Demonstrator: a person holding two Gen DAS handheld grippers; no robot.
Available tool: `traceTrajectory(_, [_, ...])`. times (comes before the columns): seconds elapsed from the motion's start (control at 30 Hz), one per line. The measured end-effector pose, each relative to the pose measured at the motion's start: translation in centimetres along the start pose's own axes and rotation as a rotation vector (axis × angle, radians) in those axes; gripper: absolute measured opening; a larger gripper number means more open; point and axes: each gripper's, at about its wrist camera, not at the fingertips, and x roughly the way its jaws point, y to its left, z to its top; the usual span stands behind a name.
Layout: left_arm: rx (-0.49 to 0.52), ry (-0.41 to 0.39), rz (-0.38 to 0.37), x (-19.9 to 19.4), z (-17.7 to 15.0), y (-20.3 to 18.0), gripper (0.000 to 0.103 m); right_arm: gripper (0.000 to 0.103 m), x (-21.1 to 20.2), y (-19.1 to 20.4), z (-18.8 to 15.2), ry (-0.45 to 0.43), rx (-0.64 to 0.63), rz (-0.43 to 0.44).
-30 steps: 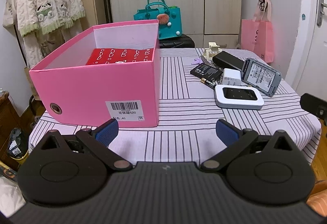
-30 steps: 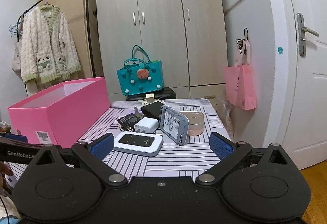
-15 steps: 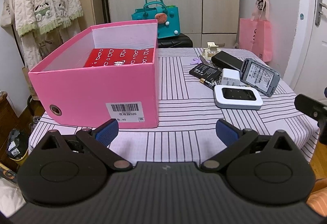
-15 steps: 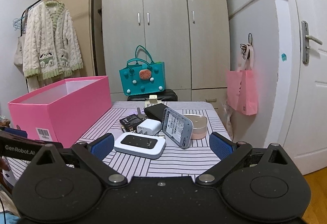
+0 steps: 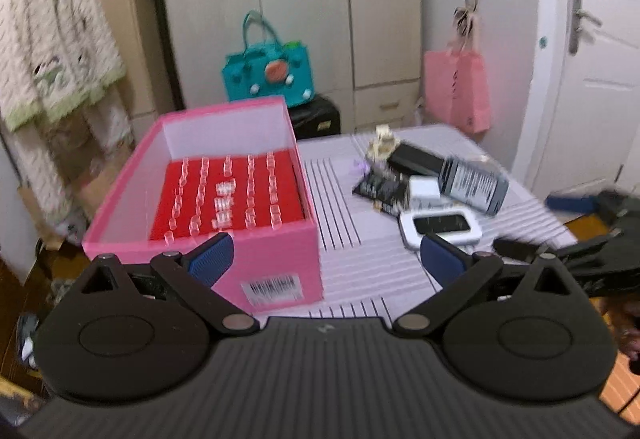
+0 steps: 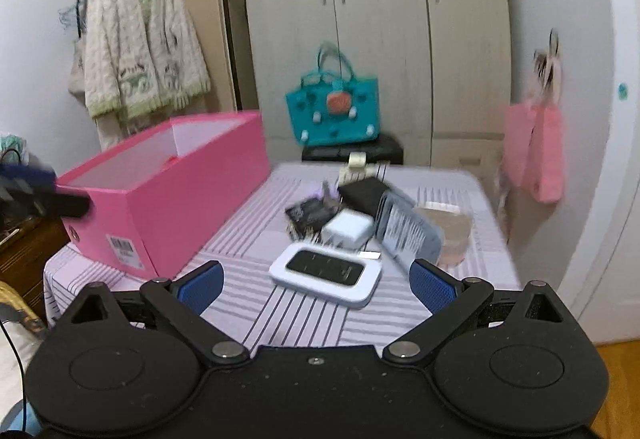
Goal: Organize rigid objects
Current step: 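Move the left tool to the pink box rim while the right tool grasps the white Wi-Fi router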
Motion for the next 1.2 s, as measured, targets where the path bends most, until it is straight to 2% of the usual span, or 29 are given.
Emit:
traceTrajectory(0.17, [0.020,-0.013,0.069,0.8,2.1,4.1,0.100,0.101,3.0,0.3,-0.6,0.076,0.071,-0.006])
traceTrajectory(0.3, [0.000,0.078,0.097,2.9,4.0,8.1,0.099,0.101,5.0,0.7,-0.4,0.114,0.064,-0.004])
traceTrajectory(0.4, [0.021,0.118,0.136,4.5,4.7,10.3,0.097,0.101,6.5,0.9,0.1,0.139,0.037,-0.026])
traceTrajectory(0.47, [0.043,0.158,0.172,6.1,5.1,11.8,0.091,0.101,7.7,1.1,0.3,0.157,0.025,-0.056])
traceTrajectory(0.6, [0.068,0.215,0.182,8.4,5.7,13.9,0.089,0.101,9.6,1.6,0.2,0.212,0.011,-0.132])
traceTrajectory(0.73, [0.093,0.230,0.240,10.4,6.7,15.9,0.082,0.101,10.5,2.0,0.0,0.219,0.099,-0.204])
traceTrajectory(0.8, [0.113,0.253,0.256,11.4,7.0,16.6,0.080,0.102,11.0,2.2,0.0,0.211,0.148,-0.213])
traceTrajectory(0.87, [0.116,0.300,0.243,12.8,7.3,17.2,0.075,0.102,11.5,2.5,0.0,0.201,0.166,-0.244])
traceTrajectory(0.97, [0.100,0.371,0.185,14.5,7.5,18.3,0.067,0.102,12.4,2.9,0.2,0.203,0.158,-0.288])
traceTrajectory(1.1, [0.083,0.450,0.154,16.5,7.3,19.2,0.056,0.102,13.4,3.0,0.7,0.227,0.138,-0.311])
traceTrajectory(1.2, [0.090,0.477,0.156,17.5,7.0,19.7,0.033,0.102,13.5,2.6,1.1,0.237,0.144,-0.289])
